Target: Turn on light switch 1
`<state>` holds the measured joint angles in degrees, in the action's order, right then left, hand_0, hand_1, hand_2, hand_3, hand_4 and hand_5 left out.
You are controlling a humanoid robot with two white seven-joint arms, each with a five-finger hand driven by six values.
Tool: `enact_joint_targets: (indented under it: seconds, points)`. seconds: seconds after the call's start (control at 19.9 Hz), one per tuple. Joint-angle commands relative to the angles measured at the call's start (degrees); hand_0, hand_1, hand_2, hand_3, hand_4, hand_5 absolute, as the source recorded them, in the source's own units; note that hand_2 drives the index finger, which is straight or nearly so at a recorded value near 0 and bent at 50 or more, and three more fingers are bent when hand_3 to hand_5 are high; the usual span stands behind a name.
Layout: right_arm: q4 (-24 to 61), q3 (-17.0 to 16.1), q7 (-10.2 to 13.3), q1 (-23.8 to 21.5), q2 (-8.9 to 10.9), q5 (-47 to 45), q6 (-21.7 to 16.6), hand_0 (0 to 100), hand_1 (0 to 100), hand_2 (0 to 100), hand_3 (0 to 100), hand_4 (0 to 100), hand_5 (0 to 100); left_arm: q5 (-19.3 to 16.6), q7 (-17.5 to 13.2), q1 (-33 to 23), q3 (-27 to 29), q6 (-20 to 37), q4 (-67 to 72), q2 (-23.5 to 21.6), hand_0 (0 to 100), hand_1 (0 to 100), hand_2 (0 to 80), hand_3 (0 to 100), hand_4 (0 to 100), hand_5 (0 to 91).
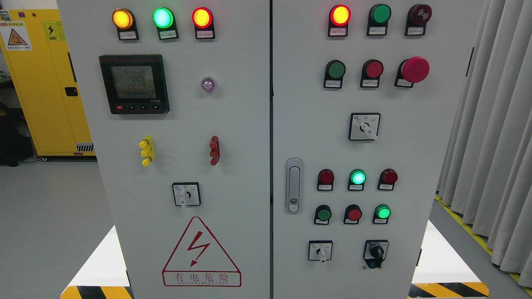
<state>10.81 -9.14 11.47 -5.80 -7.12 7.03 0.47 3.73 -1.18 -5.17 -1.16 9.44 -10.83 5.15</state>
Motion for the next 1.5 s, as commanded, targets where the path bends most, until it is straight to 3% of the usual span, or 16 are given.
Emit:
enact_joint_targets:
  seconds: [0.0, 0.05, 0.1, 0.25, 0.3, 0.4, 0.5, 0.6, 0.65, 0.75, 0.8, 0.85, 1.05, 1.45]
  points:
    - [0.00, 0.00, 0.04, 0.00, 0.00, 0.00, -0.03, 0, 50, 4, 0, 0, 0, 0.05, 3.72, -1.24, -0.42, 0.49, -17.35, -0.49, 18, 14, 0.0, 16, 21, 0.0]
    - [0.00, 0.00, -0.05, 0.00, 0.00, 0.00, -0.03, 0, 50, 4, 0, 0, 0, -0.30, 4.25, -2.02, -0.33, 0.67, -20.77, -0.58, 19, 14, 0.0, 17, 21, 0.0]
    - [0.00, 0.00, -0.05, 0.00, 0.00, 0.00, -0.03, 0, 50, 4, 0, 0, 0, -0.39, 4.52, -2.73, -0.16, 1.02, -24.81, -0.75, 20, 17, 0.0, 25, 31, 0.0]
    - [0.00, 0.00, -0.05, 0.00, 0.00, 0.00, -0.03, 0, 50, 4, 0, 0, 0, -0.48, 4.43, -4.23, -0.16, 1.20, -35.46, -1.46, 21, 20, 2.4, 28, 35, 2.2]
    - [0.00, 0.00, -0.05, 0.00, 0.00, 0.00, -0.03, 0, 50, 4, 0, 0, 0, -0.48, 4.43, -4.40, -0.16, 1.20, -38.45, -1.63, 22, 25, 14.2, 37, 45, 11.8]
    - [0.00, 0.00, -0.05, 0.00, 0.00, 0.00, -0.03, 0, 50, 4, 0, 0, 0, -0.57, 4.69, -4.84, 0.28, 1.20, -44.86, -1.81, 23, 28, 16.4, 40, 48, 14.4]
    - [0.00, 0.00, -0.05, 0.00, 0.00, 0.00, -0.03, 0, 50, 4, 0, 0, 0, -0.57, 5.66, -5.89, 1.68, 1.20, -51.80, -1.72, 24, 36, 23.7, 46, 53, 22.6]
    - [0.00, 0.00, 0.04, 0.00, 0.00, 0.00, -0.03, 0, 50, 4, 0, 0, 0, -0.57, 6.71, -6.69, 1.78, 1.11, -58.83, -1.90, 25, 46, 32.1, 52, 59, 35.8]
    - [0.00, 0.00, -0.05, 0.00, 0.00, 0.00, -0.03, 0, 50, 4, 0, 0, 0, -0.57, 7.06, -7.30, 1.78, 1.11, -61.91, -2.07, 24, 48, 33.0, 53, 61, 38.9]
    - [0.00, 0.00, 0.04, 0.00, 0.00, 0.00, -0.03, 0, 50, 4, 0, 0, 0, -0.57, 7.24, -7.66, 1.69, 1.11, -67.80, -2.34, 22, 54, 40.3, 61, 69, 53.4]
    - [0.00, 0.00, -0.05, 0.00, 0.00, 0.00, -0.03, 0, 50, 4, 0, 0, 0, -0.57, 7.33, -7.83, 1.77, 1.11, -70.62, -2.34, 22, 54, 40.3, 61, 69, 53.4]
    - [0.00, 0.00, 0.04, 0.00, 0.00, 0.00, -0.03, 0, 50, 4, 0, 0, 0, -0.57, 7.42, -8.27, 1.78, 1.11, -73.43, -2.43, 20, 57, 45.9, 69, 74, 60.4]
    - [0.00, 0.00, -0.05, 0.00, 0.00, 0.00, -0.03, 0, 50, 4, 0, 0, 0, -0.57, 7.42, -8.71, 1.86, 1.11, -82.49, -2.60, 17, 60, 51.6, 76, 78, 64.5]
    - [0.00, 0.00, -0.05, 0.00, 0.00, 0.00, -0.03, 0, 50, 4, 0, 0, 0, -0.66, 7.33, -8.63, 1.69, 0.76, -94.45, -2.51, 15, 59, 52.7, 79, 78, 66.6]
